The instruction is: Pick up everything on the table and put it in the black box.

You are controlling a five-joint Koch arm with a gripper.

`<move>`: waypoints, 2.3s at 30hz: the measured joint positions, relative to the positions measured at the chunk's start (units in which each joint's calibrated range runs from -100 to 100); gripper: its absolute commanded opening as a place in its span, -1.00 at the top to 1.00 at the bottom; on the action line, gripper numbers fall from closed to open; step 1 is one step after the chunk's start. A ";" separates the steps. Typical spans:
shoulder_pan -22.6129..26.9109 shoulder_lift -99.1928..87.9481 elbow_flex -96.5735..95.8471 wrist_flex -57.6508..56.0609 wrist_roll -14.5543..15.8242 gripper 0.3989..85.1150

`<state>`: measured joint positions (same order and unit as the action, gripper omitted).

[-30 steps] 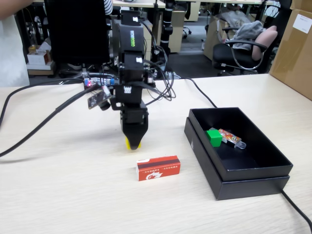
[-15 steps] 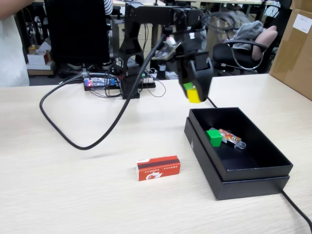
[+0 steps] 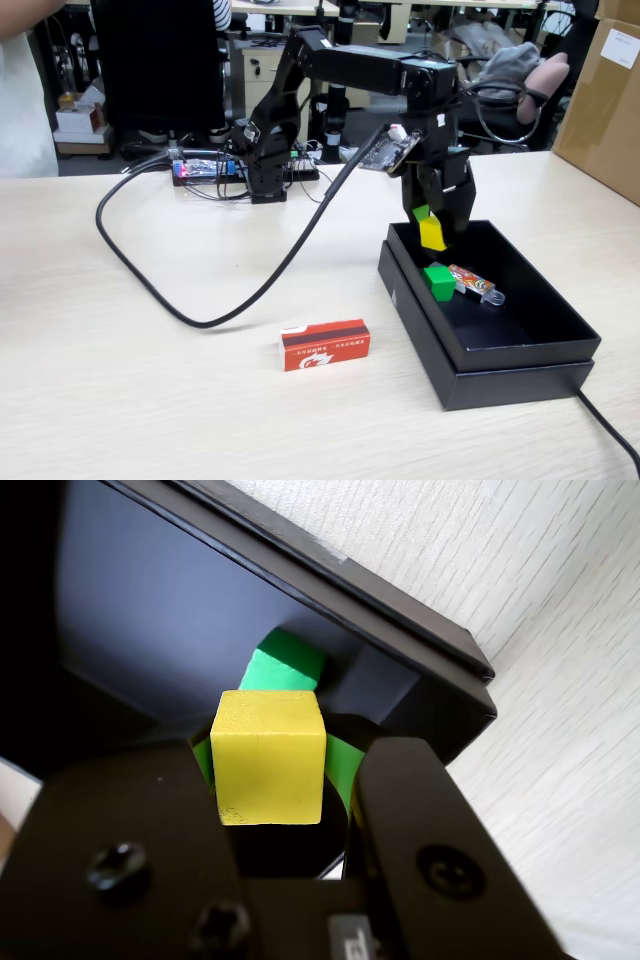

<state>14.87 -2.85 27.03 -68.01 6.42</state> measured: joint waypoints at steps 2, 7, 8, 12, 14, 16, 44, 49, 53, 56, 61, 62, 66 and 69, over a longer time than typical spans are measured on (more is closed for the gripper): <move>-0.10 2.03 0.00 0.00 0.24 0.91; -0.15 2.91 -0.09 0.00 0.63 0.71; -0.15 3.04 0.00 0.00 0.63 0.68; -0.24 3.04 -0.09 0.00 0.63 0.58; -0.29 3.04 -0.27 0.00 0.63 0.58; -0.29 3.17 -0.46 0.00 0.63 0.58; -7.67 -14.19 -2.74 0.00 -0.59 0.00; -12.60 -13.93 -4.93 0.00 -2.30 -0.08; -15.04 -8.11 -6.03 0.00 -3.66 -0.09; -15.43 -3.17 -6.30 0.00 -3.96 -0.09; -15.68 5.19 -1.83 0.00 -4.00 -0.08; -15.68 6.71 0.18 0.08 -4.05 -0.08; -15.82 11.91 5.21 0.08 -4.00 -0.08; -15.92 15.20 5.66 0.16 -4.05 -0.08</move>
<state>-1.05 12.35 32.69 -67.85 2.37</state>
